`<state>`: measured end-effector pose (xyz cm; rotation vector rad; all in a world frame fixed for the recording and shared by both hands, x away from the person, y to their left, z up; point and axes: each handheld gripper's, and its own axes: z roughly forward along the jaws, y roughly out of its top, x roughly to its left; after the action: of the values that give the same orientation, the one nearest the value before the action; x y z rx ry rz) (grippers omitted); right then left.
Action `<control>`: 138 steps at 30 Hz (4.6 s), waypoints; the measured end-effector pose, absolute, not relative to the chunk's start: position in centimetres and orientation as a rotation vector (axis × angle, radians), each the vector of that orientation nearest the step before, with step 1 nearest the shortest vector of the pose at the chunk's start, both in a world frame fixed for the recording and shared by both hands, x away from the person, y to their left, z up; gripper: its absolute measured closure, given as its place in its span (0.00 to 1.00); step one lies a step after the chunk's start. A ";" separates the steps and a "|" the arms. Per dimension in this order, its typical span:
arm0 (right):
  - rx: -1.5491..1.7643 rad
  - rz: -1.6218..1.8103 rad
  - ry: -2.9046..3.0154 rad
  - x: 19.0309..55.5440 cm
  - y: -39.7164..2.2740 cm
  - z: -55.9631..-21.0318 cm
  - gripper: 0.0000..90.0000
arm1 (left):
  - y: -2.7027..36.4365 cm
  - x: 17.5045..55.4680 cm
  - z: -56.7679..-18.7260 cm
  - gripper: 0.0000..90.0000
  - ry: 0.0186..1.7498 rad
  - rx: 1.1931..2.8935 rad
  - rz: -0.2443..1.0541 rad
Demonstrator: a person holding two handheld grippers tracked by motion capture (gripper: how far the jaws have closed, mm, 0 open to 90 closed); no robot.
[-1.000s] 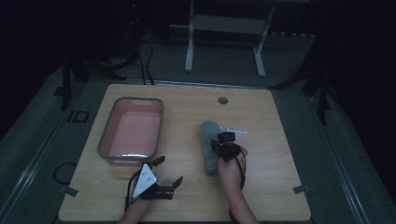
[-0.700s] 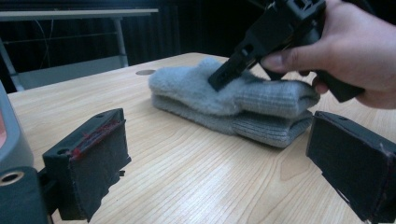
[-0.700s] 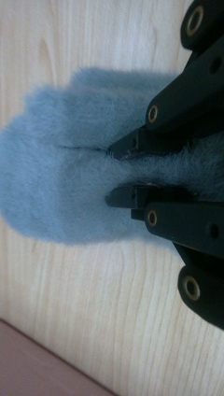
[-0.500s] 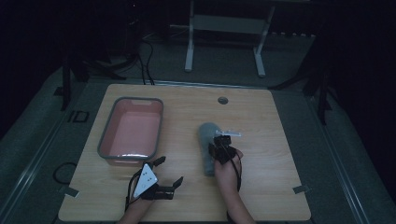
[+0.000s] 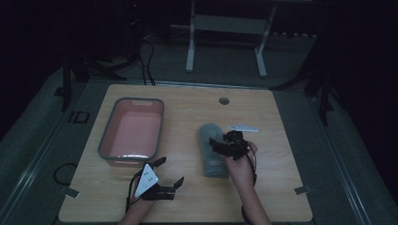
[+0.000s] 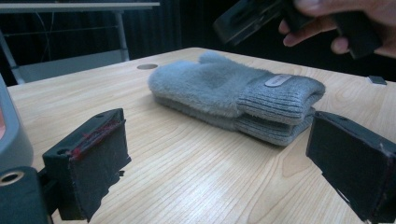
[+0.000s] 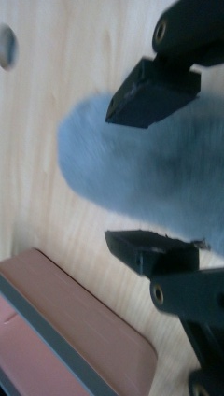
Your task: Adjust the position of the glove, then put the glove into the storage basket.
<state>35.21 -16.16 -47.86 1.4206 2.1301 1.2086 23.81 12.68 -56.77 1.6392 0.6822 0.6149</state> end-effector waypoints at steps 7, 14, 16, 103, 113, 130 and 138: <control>1.524 1.244 2.180 36.0 -20.1 -48.2 0.47 | 12.2 23.9 -56.3 0.06 0.704 1.655 0.599; 1.559 1.183 2.232 36.2 -21.0 -49.6 0.51 | 11.6 24.4 -55.7 0.06 0.762 1.678 0.525; 1.563 1.184 2.234 36.1 -20.9 -49.9 0.51 | 11.3 24.7 -55.2 0.07 0.788 1.677 0.499; 1.296 1.372 2.365 37.0 -14.5 -43.6 0.89 | 9.2 37.0 -43.4 0.87 0.743 2.029 0.115; 1.240 1.423 2.378 38.2 -9.1 -41.4 0.89 | 14.9 37.6 -40.9 0.87 0.779 2.037 0.147; 1.192 1.516 2.472 39.7 1.3 -42.1 0.89 | 24.1 36.8 -39.7 0.87 0.929 2.114 0.223; 1.208 1.441 2.525 40.3 5.2 -44.9 0.89 | 26.6 37.4 -42.8 0.87 1.042 2.147 0.205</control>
<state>40.28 5.19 -44.92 1.2081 2.5246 1.4406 37.43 26.57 -42.78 2.1471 1.0419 0.2046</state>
